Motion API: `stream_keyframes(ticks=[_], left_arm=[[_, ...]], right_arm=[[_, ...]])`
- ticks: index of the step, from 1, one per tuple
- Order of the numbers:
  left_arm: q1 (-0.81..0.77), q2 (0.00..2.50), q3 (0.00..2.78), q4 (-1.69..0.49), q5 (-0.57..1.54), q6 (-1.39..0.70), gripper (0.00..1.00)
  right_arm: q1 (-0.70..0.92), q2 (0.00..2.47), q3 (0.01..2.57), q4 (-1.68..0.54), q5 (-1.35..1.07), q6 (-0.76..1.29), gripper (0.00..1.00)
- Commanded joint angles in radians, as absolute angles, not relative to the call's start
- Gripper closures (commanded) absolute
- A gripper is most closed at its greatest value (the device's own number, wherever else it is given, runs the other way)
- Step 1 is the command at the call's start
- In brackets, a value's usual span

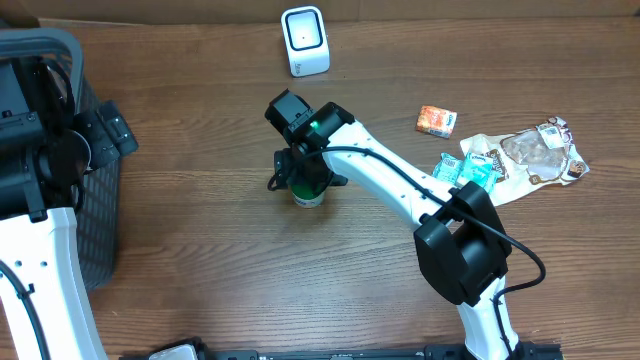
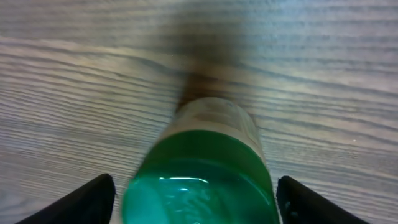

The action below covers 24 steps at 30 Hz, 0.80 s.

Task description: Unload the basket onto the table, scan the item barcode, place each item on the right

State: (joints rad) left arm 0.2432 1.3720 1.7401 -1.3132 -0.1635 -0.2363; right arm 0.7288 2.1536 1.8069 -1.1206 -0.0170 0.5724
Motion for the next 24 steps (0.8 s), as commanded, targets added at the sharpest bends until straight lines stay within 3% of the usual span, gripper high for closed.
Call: stream_keyframes(ticks=[1,4,13,17,18,21,24], left_arm=[[0.248,1.368,1.751,-1.311,-0.160,-0.247,0.00],[0.248,1.368,1.751,-1.311,-0.160,-0.247,0.00],[0.248,1.368,1.751,-1.311,-0.160,-0.247,0.00],[0.248,1.368,1.751,-1.311,-0.160,-0.247,0.00],[0.248,1.368,1.751,-1.311,-0.160,-0.247,0.00],[0.248,1.368,1.751,-1.311,-0.160,-0.247,0.00],[0.248,1.368,1.751,-1.311,-0.160,-0.247,0.00]], right_arm=[[0.727,2.155,1.781,-1.118,-0.001,0.580,0.27],[0.726,2.155,1.781,-1.112,0.000,0.568,0.36],[0.723,2.146,1.894,-1.179,-0.001,0.277,0.37],[0.723,2.130,1.984,-1.242,-0.007,0.063,0.37],[0.723,2.125,2.012,-1.271,-0.056,-0.117,0.34],[0.723,2.122,2.017,-1.302,-0.142,-0.385,0.32],[0.723,2.123,2.007,-1.302,-0.156,-0.528,0.32]])
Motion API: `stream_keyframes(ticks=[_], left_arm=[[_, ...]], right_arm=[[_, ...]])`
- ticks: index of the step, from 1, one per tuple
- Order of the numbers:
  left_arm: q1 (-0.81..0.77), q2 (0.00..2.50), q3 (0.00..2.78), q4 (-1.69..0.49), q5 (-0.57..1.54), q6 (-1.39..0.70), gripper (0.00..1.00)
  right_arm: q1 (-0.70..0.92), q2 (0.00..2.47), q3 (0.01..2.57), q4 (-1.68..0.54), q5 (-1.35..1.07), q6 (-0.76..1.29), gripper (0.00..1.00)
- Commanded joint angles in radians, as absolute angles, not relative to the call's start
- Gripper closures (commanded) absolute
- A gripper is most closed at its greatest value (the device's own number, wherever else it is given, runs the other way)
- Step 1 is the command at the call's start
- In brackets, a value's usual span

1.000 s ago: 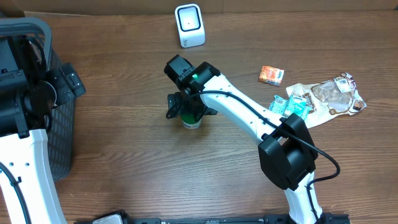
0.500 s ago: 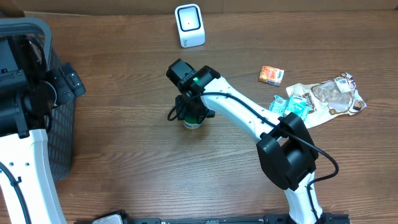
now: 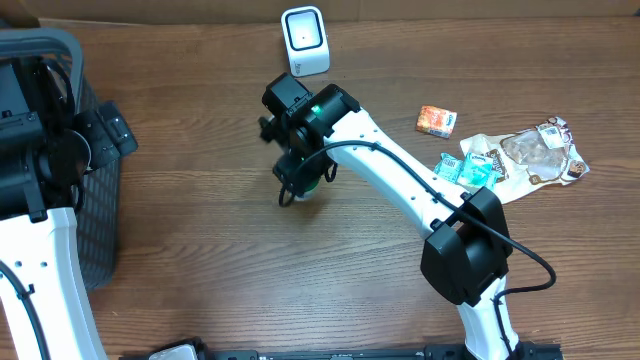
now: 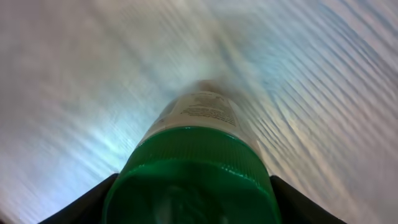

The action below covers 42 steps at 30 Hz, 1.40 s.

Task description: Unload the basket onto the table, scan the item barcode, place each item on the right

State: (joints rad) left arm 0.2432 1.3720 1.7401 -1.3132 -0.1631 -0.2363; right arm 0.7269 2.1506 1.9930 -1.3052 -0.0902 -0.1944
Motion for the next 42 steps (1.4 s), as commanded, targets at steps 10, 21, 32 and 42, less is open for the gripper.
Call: stream_keyframes(ticks=[10,21,32,42], left_arm=[[0.248,1.368,1.751,-1.311,-0.160,-0.247,0.00],[0.248,1.368,1.751,-1.311,-0.160,-0.247,0.00],[0.248,1.368,1.751,-1.311,-0.160,-0.247,0.00],[0.248,1.368,1.751,-1.311,-0.160,-0.247,0.00]], right_arm=[[0.723,2.123,1.853,-1.189,-0.160,-0.777,0.20],[0.723,2.122,1.701,-1.101,-0.158,-0.852,0.16],[0.722,2.119,2.022,-1.356,-0.159,-0.250,0.00],[0.727,2.121,1.997,-1.237,-0.179,0.209,0.00]])
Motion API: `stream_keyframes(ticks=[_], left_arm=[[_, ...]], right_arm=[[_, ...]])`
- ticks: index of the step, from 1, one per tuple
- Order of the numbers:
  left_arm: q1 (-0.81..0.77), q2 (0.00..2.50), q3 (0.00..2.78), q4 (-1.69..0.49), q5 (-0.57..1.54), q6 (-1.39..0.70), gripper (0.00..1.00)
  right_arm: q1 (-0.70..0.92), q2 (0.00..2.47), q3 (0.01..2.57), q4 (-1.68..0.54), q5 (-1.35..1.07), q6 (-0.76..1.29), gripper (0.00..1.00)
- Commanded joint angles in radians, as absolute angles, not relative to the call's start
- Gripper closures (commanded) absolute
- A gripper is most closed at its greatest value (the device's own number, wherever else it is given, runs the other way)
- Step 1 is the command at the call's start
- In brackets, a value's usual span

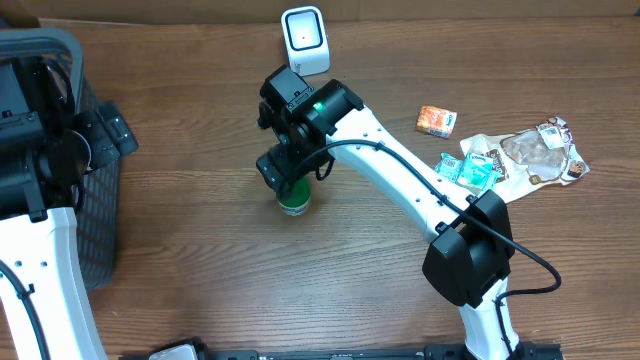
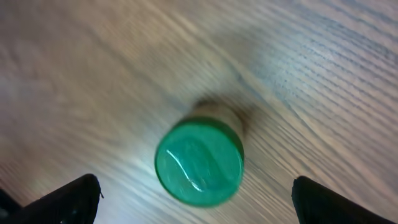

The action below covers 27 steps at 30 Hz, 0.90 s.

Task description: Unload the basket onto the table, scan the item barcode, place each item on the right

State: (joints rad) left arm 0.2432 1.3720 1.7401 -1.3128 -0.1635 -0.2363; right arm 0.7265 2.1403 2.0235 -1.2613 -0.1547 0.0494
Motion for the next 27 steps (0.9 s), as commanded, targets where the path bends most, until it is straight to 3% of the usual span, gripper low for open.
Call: stream_keyframes(ticks=[1,17,27], left_arm=[[0.248,1.368,1.751,-1.311,-0.160,-0.247,0.00],[0.248,1.368,1.751,-1.311,-0.160,-0.247,0.00],[0.248,1.368,1.751,-1.311,-0.160,-0.247,0.00]], right_arm=[[0.728,2.121,1.983,-1.220,-0.179,0.209,0.00],[0.767,2.123,1.819,-1.041,-0.044,0.319,0.05],[0.778,2.168,1.818,-1.068,-0.009,0.319,0.10]])
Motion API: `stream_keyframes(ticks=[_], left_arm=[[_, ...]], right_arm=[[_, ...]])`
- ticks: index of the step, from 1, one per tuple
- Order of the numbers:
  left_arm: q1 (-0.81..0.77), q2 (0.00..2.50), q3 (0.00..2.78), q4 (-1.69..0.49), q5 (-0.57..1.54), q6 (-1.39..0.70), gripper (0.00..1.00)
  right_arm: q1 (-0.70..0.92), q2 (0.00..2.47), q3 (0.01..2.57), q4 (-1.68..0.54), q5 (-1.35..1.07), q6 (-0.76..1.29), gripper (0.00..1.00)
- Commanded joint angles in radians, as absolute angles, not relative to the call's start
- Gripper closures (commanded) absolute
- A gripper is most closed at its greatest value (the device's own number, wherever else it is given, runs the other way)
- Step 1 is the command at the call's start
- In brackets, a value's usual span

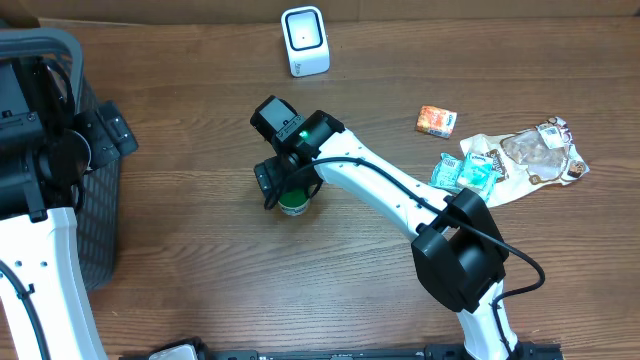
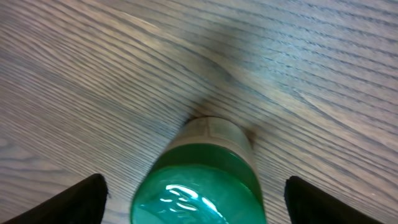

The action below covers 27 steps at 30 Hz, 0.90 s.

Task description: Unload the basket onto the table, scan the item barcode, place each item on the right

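A small bottle with a green cap [image 2: 198, 186] and a pale label stands upright on the wooden table [image 1: 200, 260], seen mid-table in the overhead view as the bottle [image 1: 293, 206]. My right gripper [image 2: 196, 191] hangs open just over it, one dark finger [image 2: 87, 198] on each side of the cap with clear gaps. In the overhead view the right gripper [image 1: 284, 186] covers most of the bottle. The white barcode scanner [image 1: 304, 40] stands at the far edge. My left gripper [image 1: 108, 130] rests at the far left over the basket; its jaws do not show clearly.
A dark mesh basket [image 1: 95, 215] fills the left edge. At the right lie an orange packet [image 1: 436, 121], teal packets [image 1: 466, 170] and a clear snack bag [image 1: 530, 155]. My right arm's white links [image 1: 400, 205] cross the middle.
My right gripper was open well above the standing bottle and is now lower, with its fingers flanking the cap. The bottle stands in the same spot.
First my right gripper was open around the bottle on the table. Then it was shut on the cap, with the bottle nearer the scanner. Later the bottle stood slightly further left with the gripper open above it, and now the open gripper is down around the cap.
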State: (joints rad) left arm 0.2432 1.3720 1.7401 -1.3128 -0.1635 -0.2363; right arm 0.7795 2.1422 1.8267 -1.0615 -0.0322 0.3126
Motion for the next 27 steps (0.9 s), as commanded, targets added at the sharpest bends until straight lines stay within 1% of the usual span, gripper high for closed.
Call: stream_keyframes(ticks=[1,5,11,16,22,27], left_arm=[[0.248,1.368,1.751,-1.311,-0.160,-0.247,0.01],[0.248,1.368,1.751,-1.311,-0.160,-0.247,0.01],[0.248,1.368,1.751,-1.311,-0.160,-0.247,0.01],[0.248,1.368,1.751,-1.311,-0.160,-0.247,0.00],[0.248,1.368,1.751,-1.311,-0.160,-0.247,0.01],[0.248,1.368,1.751,-1.311,-0.160,-0.247,0.01]], right_arm=[[0.778,2.170,1.818,-1.074,-0.009,0.319,0.11],[0.778,2.170,1.813,-1.093,-0.008,0.318,0.17],[0.778,2.170,1.786,-1.090,-0.008,0.318,0.18],[0.778,2.170,1.786,-1.084,-0.008,0.317,0.22],[0.778,2.170,1.786,-1.082,-0.008,0.307,0.44],[0.775,2.168,1.822,-1.127,-0.009,0.283,0.50]])
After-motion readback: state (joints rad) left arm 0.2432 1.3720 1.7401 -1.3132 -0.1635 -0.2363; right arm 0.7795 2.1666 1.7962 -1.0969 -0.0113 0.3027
